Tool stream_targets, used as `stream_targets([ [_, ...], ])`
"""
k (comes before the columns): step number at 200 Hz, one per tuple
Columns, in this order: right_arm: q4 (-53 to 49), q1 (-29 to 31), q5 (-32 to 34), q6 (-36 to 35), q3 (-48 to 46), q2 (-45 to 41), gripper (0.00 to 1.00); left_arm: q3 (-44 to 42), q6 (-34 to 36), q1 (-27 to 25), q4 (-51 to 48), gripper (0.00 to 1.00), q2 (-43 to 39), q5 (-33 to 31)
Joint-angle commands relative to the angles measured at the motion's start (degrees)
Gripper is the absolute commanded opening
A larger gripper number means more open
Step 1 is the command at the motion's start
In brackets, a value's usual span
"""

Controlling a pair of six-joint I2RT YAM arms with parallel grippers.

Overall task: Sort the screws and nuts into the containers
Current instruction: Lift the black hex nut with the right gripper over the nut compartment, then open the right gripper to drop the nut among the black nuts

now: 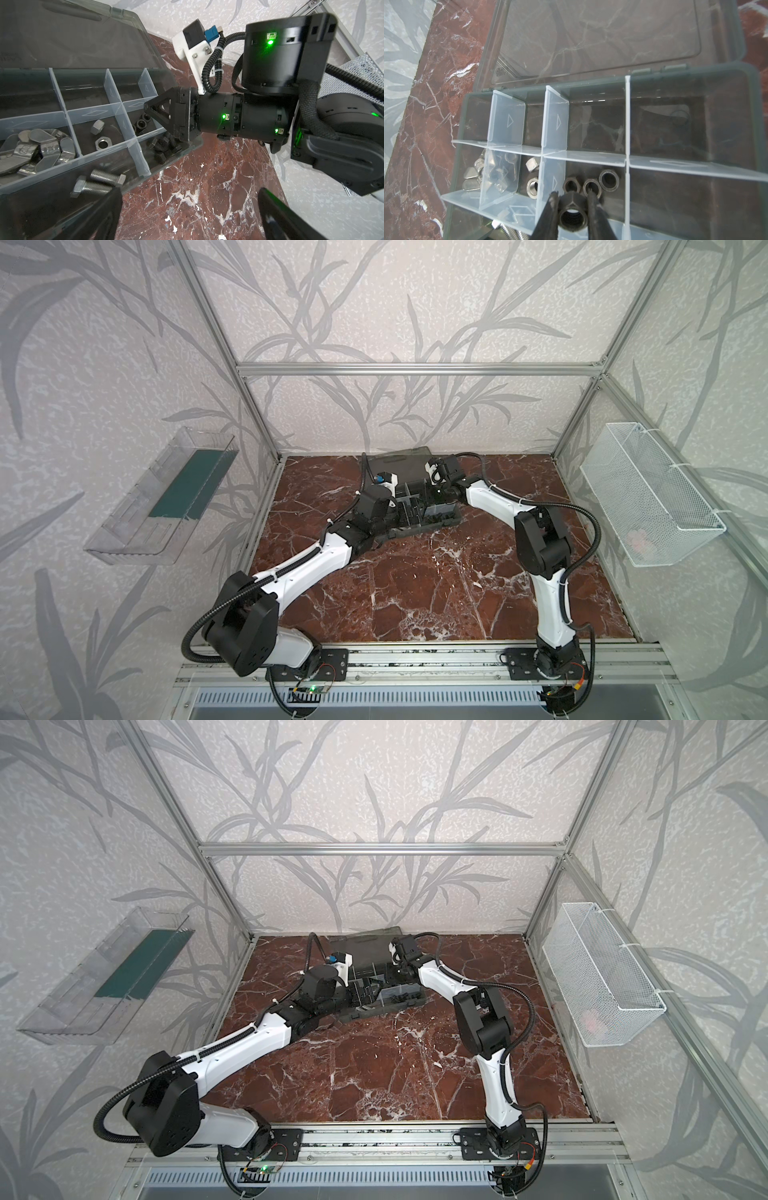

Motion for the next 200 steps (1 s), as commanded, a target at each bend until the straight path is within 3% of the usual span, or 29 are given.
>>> stream_targets([
  [1, 2.5, -0.2, -0.6, -0.5, -0.5, 0.9, 0.15, 1.1, -0.7, 0.3, 0.3, 0.99, 0.4, 0.4],
  [200, 3.4, -1.3, -1.7, -0.8, -3.3, 0.5, 0.35, 0.7, -2.4, 0.3, 1.7, 0.99, 1.8, 1.6],
])
